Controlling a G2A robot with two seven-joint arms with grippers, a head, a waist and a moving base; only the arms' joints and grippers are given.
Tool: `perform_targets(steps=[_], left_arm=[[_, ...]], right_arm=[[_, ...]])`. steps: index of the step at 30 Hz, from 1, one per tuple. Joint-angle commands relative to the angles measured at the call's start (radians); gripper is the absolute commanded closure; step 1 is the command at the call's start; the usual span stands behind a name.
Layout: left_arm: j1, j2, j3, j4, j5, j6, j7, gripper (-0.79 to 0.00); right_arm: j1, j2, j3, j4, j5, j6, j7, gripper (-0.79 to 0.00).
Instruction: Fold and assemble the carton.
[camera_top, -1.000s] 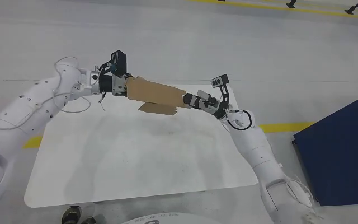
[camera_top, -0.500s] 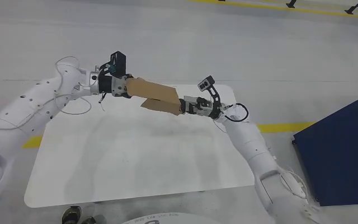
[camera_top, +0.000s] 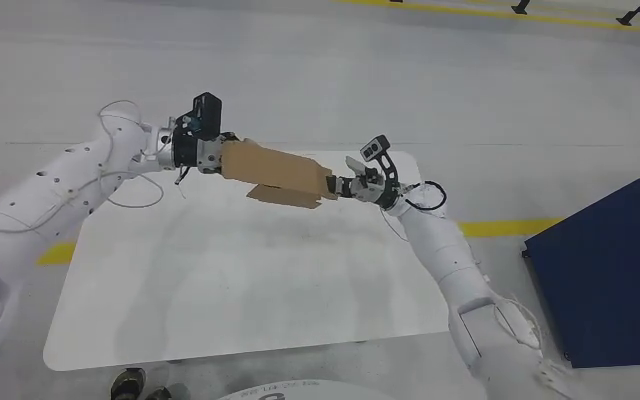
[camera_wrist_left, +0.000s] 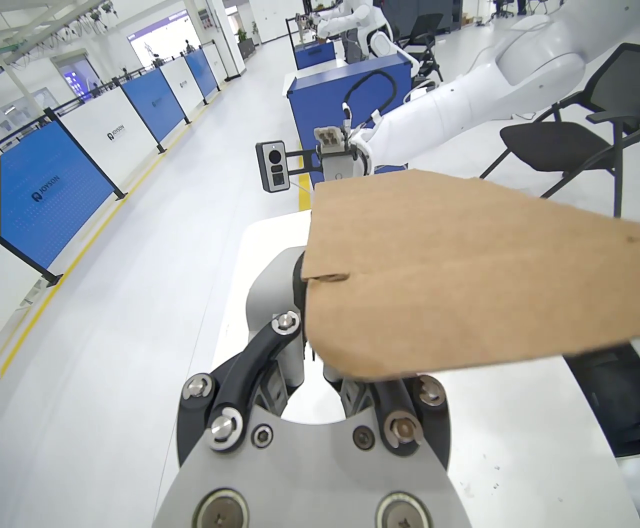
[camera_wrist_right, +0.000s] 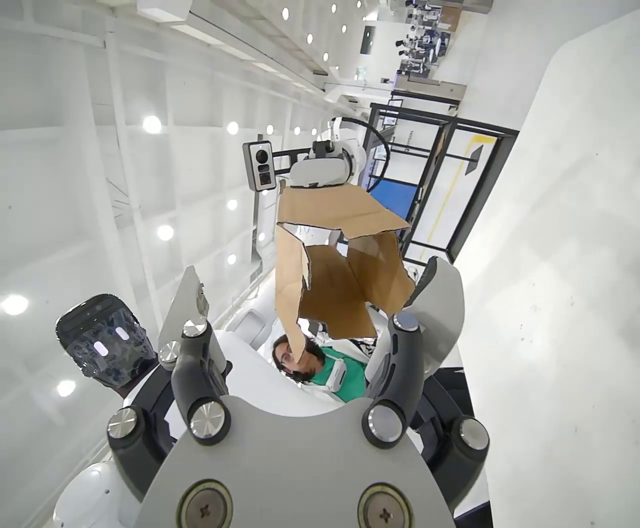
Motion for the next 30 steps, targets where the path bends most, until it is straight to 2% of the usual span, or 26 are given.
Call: perform_targets(steps=[1, 4, 10, 17, 23, 26, 30], left_arm=[[-0.001, -0.001, 0.005, 0.0, 0.005, 0.0, 0.006, 0.0], [-0.005, -0.003, 0.011, 0.0, 0.011, 0.0, 0.011, 0.0], [-0.01, -0.004, 0.02, 0.006, 0.02, 0.0, 0.021, 0.0], [-0.014, -0.004, 0.023, 0.011, 0.023, 0.0, 0.036, 0.0], [-0.013, -0.005, 0.023, 0.007, 0.025, 0.0, 0.036, 0.0], [-0.012, -0.007, 0.023, 0.009, 0.03, 0.0, 0.036, 0.0], [-0.012, -0.007, 0.022, 0.006, 0.043, 0.0, 0.036, 0.0]], right_arm=[[0.001, -0.008, -0.005, -0.011, 0.003, 0.015, 0.015, -0.68], [0.007, -0.024, -0.024, -0.018, 0.028, 0.058, 0.058, -0.665], [0.037, -0.051, -0.032, 0.019, 0.039, 0.073, 0.073, -0.603], [0.024, -0.061, 0.025, 0.025, 0.038, 0.081, 0.081, -0.56], [0.012, -0.076, 0.029, 0.026, 0.041, 0.092, 0.092, -0.526], [0.012, -0.08, 0.029, 0.028, 0.045, 0.092, 0.092, -0.391], [0.015, -0.083, 0.028, 0.031, 0.042, 0.092, 0.092, -0.363]])
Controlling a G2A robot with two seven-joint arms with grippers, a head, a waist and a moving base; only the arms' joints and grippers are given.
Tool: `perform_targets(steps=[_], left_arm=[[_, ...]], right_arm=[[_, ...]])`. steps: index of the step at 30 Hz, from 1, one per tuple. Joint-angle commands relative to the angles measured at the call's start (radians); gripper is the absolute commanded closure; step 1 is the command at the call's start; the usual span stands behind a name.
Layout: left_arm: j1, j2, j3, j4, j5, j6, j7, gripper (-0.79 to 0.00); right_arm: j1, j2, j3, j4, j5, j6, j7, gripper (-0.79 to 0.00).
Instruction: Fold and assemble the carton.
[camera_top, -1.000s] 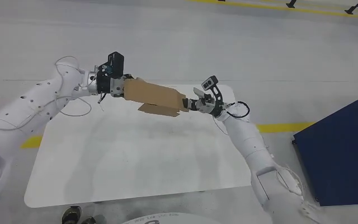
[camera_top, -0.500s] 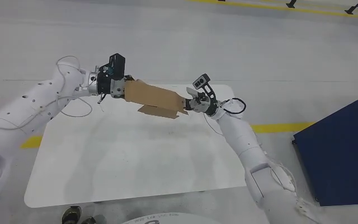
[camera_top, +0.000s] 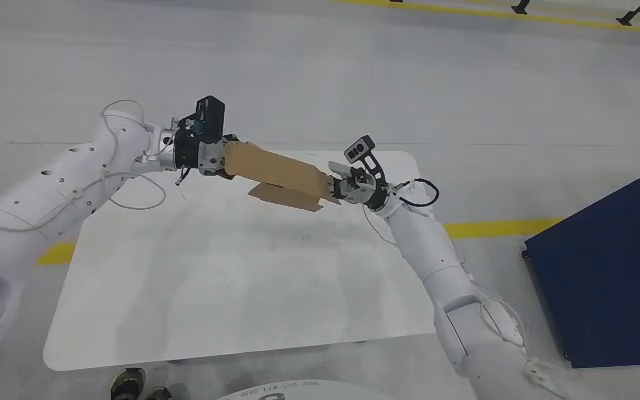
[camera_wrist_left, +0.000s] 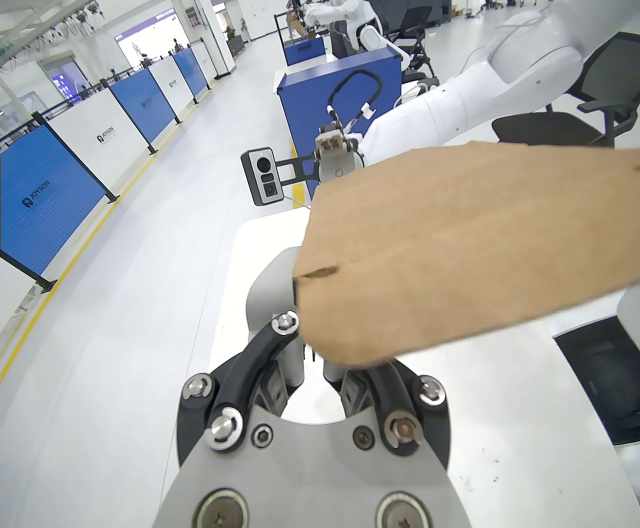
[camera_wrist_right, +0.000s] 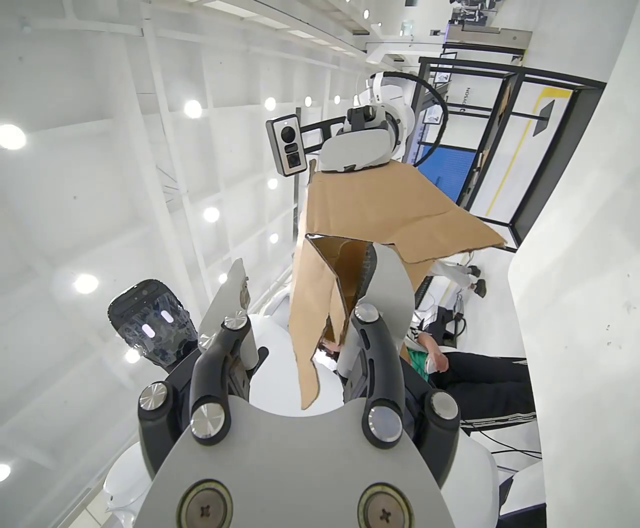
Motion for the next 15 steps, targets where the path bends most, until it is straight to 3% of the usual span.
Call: perform_targets(steps=[1, 3, 15], left_arm=[[0.0, 0.0, 0.0, -0.004, 0.007, 0.0, 0.0, 0.0], [0.001, 0.001, -0.003, -0.007, 0.01, 0.0, 0.0, 0.0], [0.007, 0.004, -0.015, -0.023, 0.074, 0.0, 0.0, 0.0]], right_arm=[[0.001, -0.001, 0.001, 0.001, -0.002, 0.0, 0.0, -0.342], [0.002, -0.001, 0.005, 0.001, -0.004, 0.0, 0.0, -0.296], [-0.002, -0.003, 0.025, 0.0, -0.056, 0.0, 0.0, -0.24]])
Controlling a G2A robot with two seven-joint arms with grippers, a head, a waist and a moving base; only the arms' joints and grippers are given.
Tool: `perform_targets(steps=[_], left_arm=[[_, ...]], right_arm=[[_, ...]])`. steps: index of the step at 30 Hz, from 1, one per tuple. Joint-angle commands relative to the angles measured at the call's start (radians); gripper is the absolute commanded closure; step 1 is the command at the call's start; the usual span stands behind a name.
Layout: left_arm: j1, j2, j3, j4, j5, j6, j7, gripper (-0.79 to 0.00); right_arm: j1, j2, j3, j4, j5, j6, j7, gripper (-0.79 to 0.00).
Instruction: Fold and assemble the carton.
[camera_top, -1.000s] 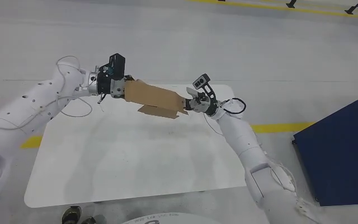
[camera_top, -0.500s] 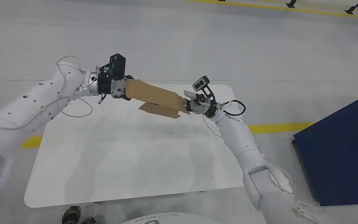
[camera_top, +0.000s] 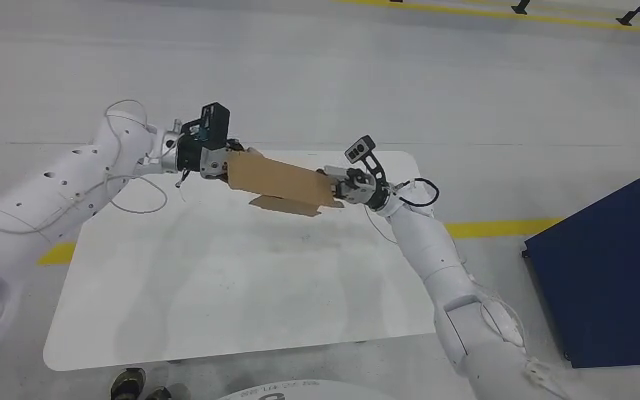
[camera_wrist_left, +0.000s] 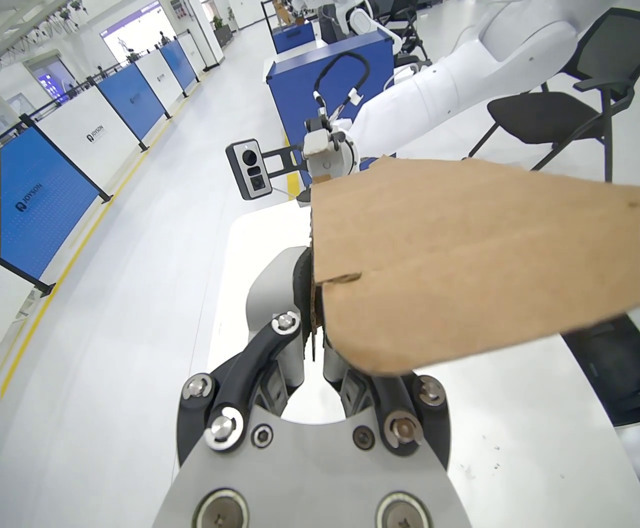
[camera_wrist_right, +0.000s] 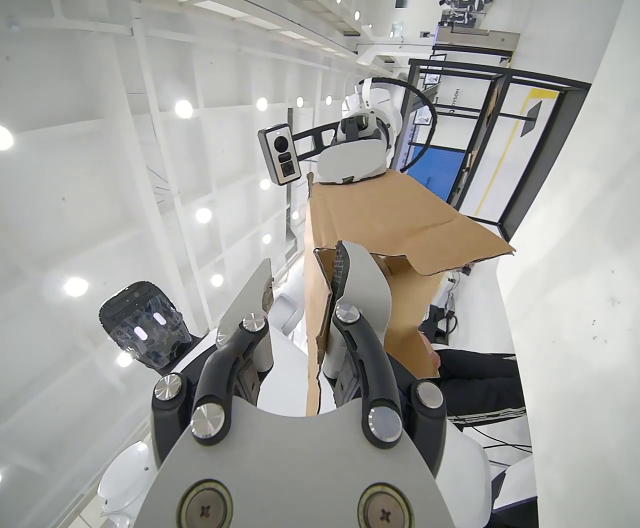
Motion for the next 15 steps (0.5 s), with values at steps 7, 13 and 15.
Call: perform_targets(steps=[7, 13, 15], left_arm=[[0.005, -0.003, -0.01, -0.004, 0.027, 0.0, 0.0, 0.0], [0.01, -0.007, -0.027, 0.002, 0.035, 0.0, 0.0, -0.225], [0.013, -0.008, -0.031, 0.004, 0.037, 0.0, 0.0, -0.736]], right_arm=[[-0.004, -0.005, 0.008, -0.01, -0.03, 0.0, 0.0, 0.0], [-0.02, -0.004, 0.025, -0.034, -0.009, 0.0, 0.0, 0.0], [-0.029, -0.004, 0.027, -0.046, 0.017, 0.0, 0.0, 0.0]])
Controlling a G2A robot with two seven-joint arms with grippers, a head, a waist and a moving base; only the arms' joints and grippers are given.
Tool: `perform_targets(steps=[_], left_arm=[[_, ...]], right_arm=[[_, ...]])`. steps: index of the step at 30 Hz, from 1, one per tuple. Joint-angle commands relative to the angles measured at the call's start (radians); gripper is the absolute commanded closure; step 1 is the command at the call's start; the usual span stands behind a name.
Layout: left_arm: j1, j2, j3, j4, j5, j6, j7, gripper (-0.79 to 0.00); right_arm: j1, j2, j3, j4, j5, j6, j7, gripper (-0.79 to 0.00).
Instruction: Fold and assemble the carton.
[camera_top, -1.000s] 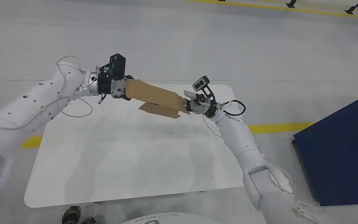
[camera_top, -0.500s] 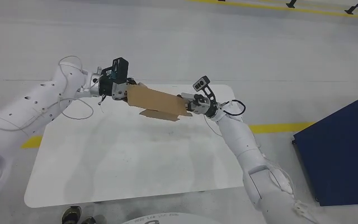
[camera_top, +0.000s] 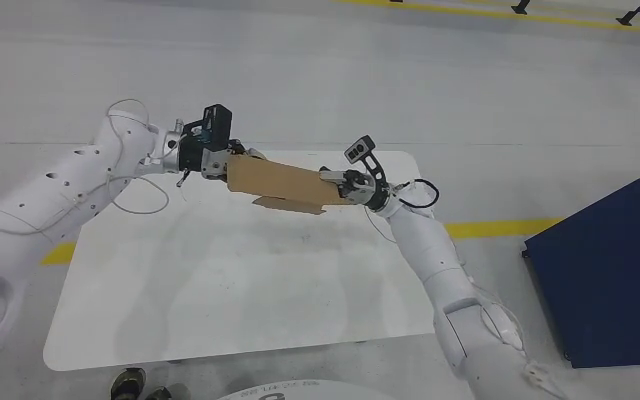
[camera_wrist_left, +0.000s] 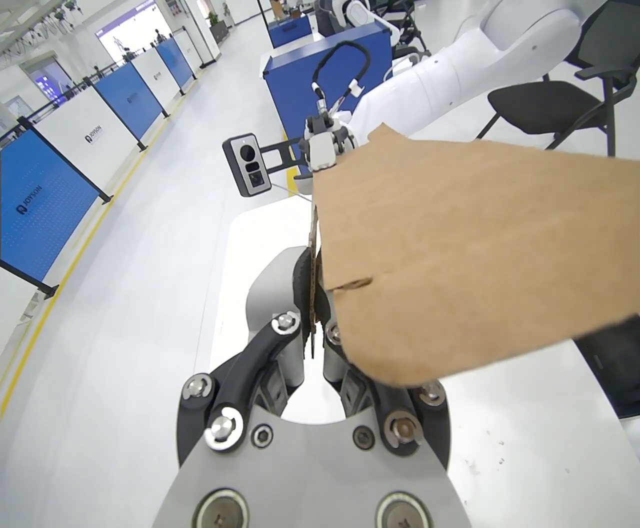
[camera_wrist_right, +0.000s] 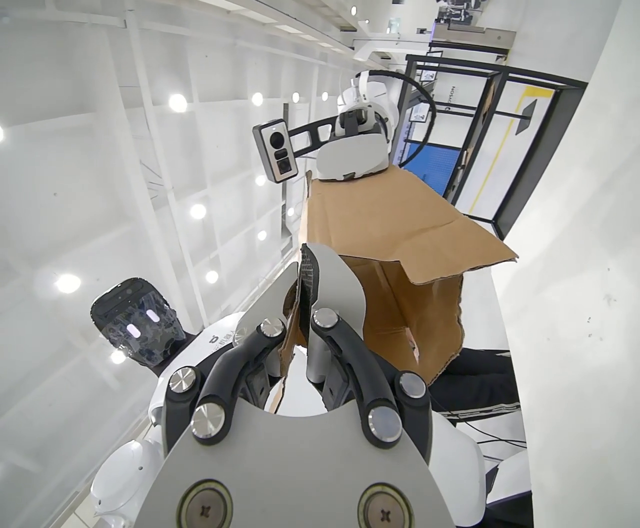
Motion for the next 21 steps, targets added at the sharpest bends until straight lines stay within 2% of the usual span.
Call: perform_targets(steps=[1, 10, 15, 21], left_arm=[[0.002, -0.002, -0.004, 0.002, 0.003, 0.0, 0.0, -0.785], [0.011, 0.004, -0.06, 0.034, -0.068, 0.008, 0.008, -0.785], [0.024, 0.029, -0.108, 0.063, -0.105, 0.0, 0.0, -0.785], [0.055, 0.072, -0.134, 0.056, -0.109, 0.0, 0.0, -0.785]], right_arm=[[-0.009, 0.0, 0.0, -0.013, 0.032, 0.0, 0.0, 0.0], [-0.012, 0.009, -0.015, 0.003, 0.168, 0.0, 0.0, 0.0], [-0.007, 0.017, 0.0, 0.022, 0.254, 0.0, 0.0, 0.0], [-0.005, 0.023, 0.021, 0.025, 0.263, 0.0, 0.0, 0.0]])
